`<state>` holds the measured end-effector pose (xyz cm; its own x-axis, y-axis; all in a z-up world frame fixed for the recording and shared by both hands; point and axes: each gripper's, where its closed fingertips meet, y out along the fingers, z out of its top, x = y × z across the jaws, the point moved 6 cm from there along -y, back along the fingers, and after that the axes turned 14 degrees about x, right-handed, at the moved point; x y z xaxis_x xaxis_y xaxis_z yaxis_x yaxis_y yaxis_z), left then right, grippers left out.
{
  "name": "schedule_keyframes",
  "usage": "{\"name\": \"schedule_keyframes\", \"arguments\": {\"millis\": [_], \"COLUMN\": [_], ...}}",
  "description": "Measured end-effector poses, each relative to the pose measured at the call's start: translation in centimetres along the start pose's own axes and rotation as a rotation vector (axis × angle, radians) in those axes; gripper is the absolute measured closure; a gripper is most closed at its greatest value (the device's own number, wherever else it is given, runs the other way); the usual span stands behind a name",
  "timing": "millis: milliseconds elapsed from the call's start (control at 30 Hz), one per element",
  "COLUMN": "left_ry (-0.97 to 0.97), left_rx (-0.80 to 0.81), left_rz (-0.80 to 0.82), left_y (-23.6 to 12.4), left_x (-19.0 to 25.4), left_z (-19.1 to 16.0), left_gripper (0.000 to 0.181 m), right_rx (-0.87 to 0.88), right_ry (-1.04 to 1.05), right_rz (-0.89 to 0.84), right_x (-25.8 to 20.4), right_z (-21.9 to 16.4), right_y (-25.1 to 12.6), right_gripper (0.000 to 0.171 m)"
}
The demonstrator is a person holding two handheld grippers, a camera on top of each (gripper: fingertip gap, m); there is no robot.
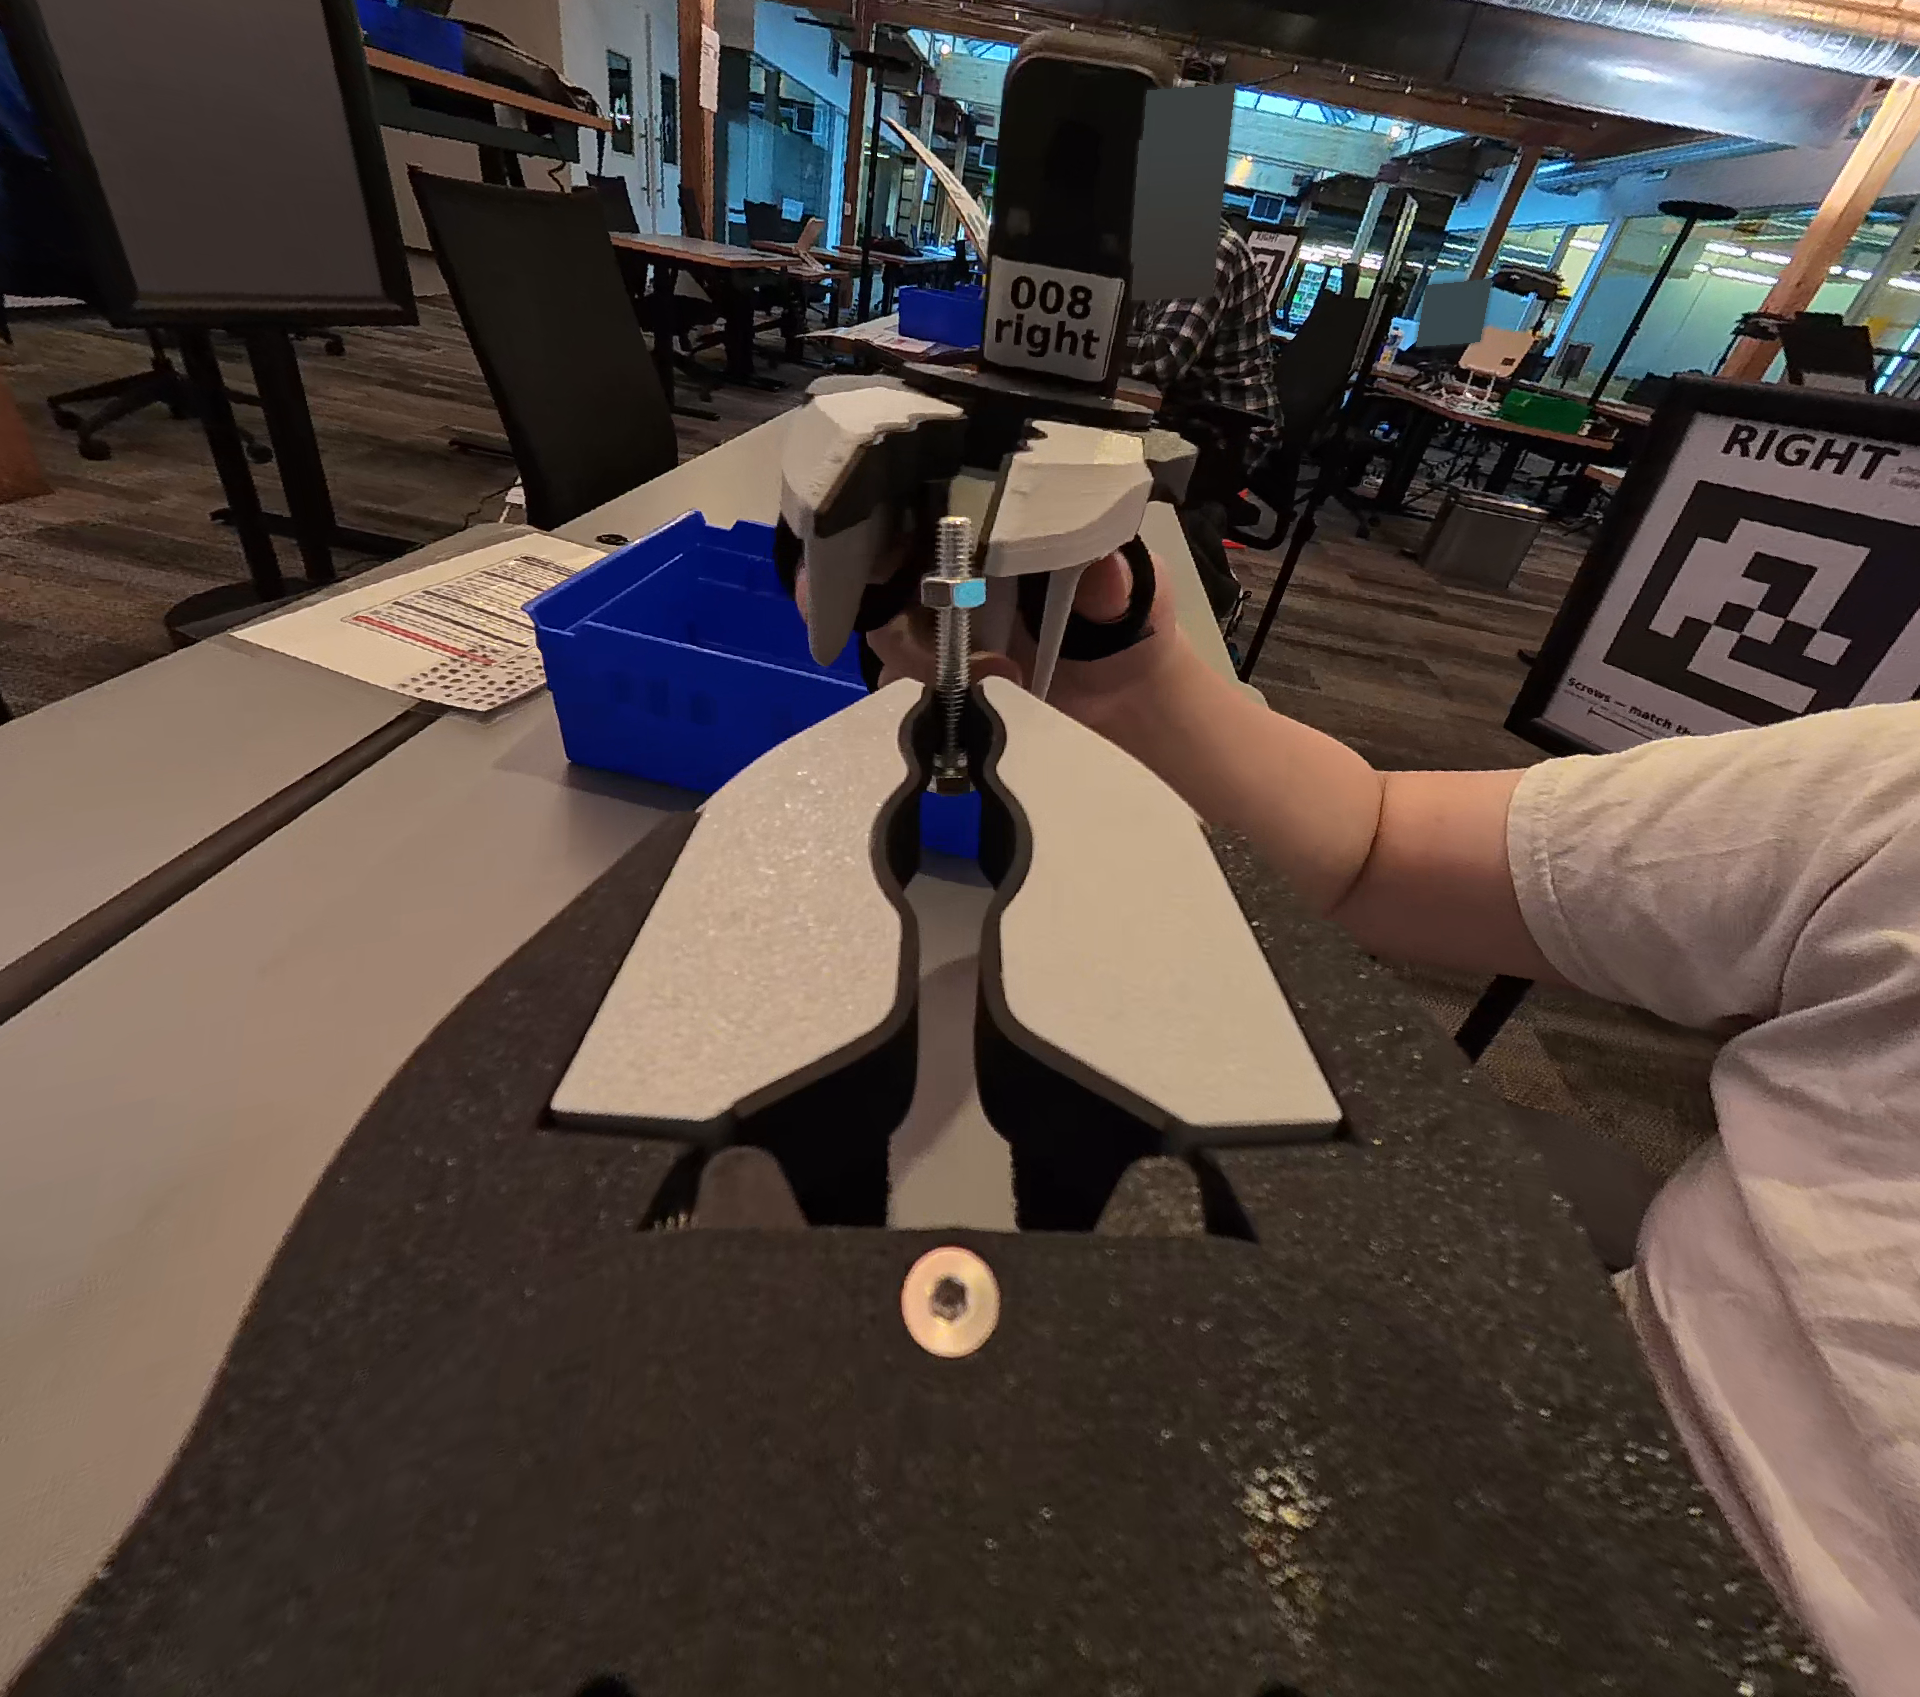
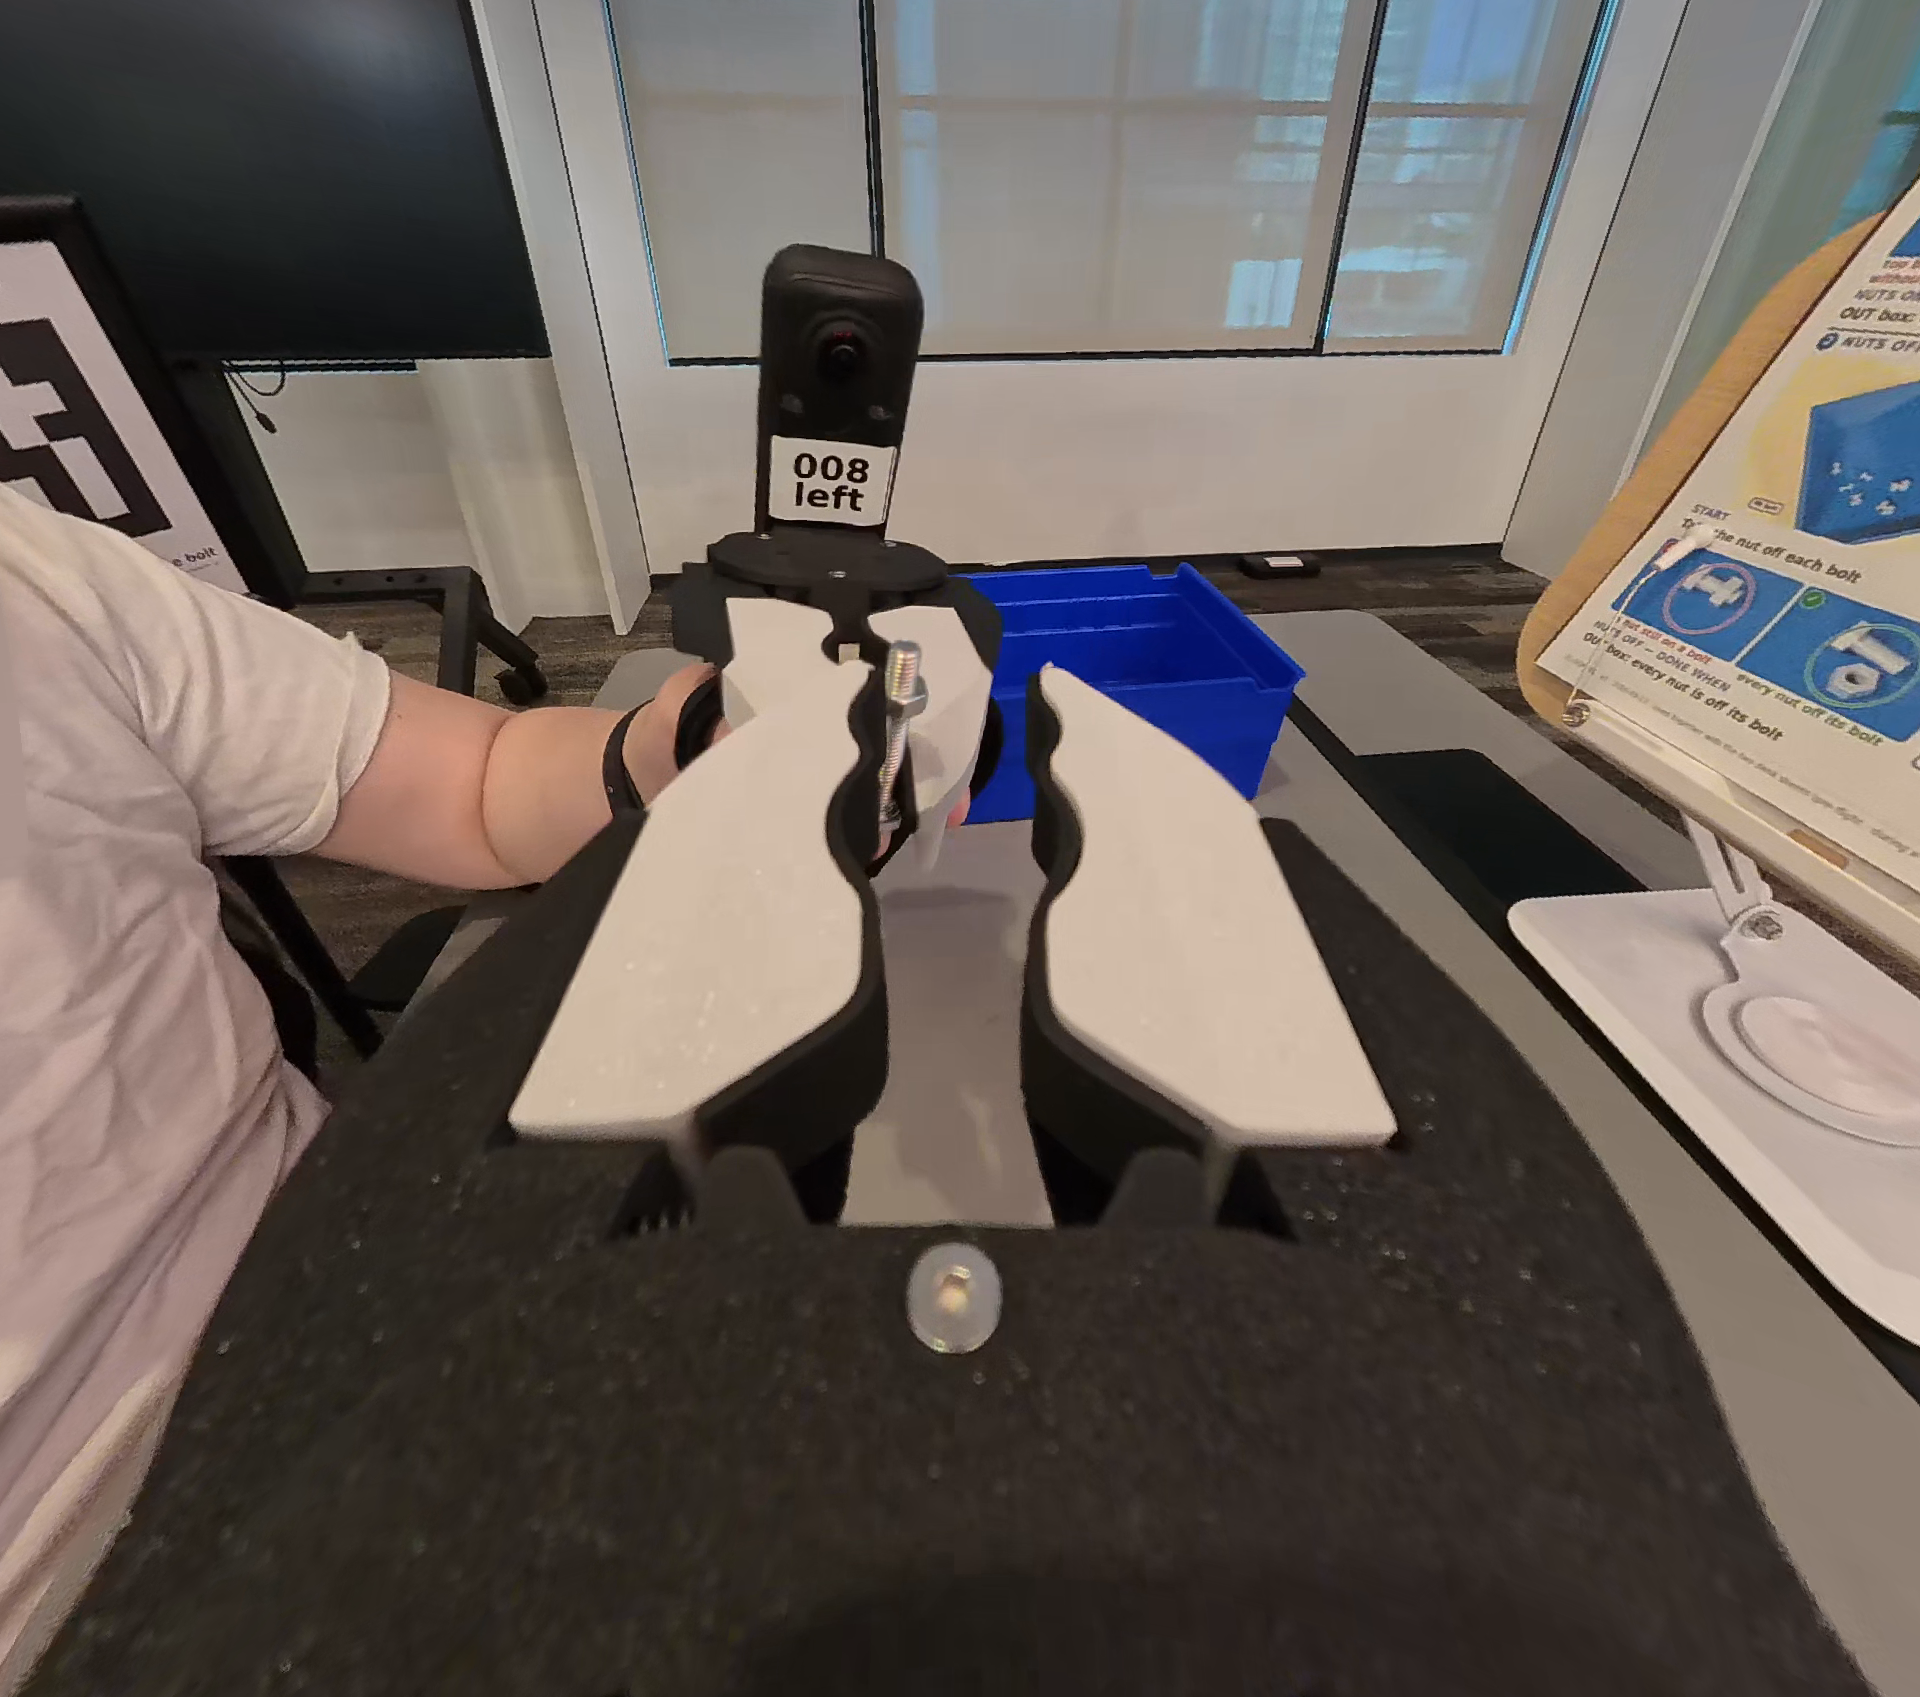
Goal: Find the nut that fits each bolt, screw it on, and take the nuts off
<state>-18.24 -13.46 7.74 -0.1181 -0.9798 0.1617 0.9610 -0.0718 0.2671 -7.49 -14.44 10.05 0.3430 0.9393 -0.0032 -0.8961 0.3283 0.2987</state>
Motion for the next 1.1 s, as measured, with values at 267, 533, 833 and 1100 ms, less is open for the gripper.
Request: {"name": "schedule_keyframes", "arguments": {"millis": [267,533,833,1100], "left_ry": [0.015,0.017,0.016,0.025], "left_rx": [-0.006,0.013,0.014,0.009], "left_rz": [-0.002,-0.001,0.004,0.009], "left_y": [0.1,-0.1,-0.2,0.0], "left_x": [0.2,0.1,0.0,0.2], "left_z": [-0.1,0.3,0.3,0.2], "left_gripper": [0.177,0.177,0.177,0.177], "right_rx": [0.010,0.055,0.033,0.000], "right_ry": [-0.013,0.050,0.026,0.023], "right_rz": [-0.005,0.019,0.010,0.024], "right_x": [-0.3,-0.2,-0.4,-0.2], "right_z": [-0.1,0.5,0.1,-0.4], "right_y": [0.4,0.0,0.3,0.4], "right_gripper": [0.147,0.150,0.149,0.146]}}
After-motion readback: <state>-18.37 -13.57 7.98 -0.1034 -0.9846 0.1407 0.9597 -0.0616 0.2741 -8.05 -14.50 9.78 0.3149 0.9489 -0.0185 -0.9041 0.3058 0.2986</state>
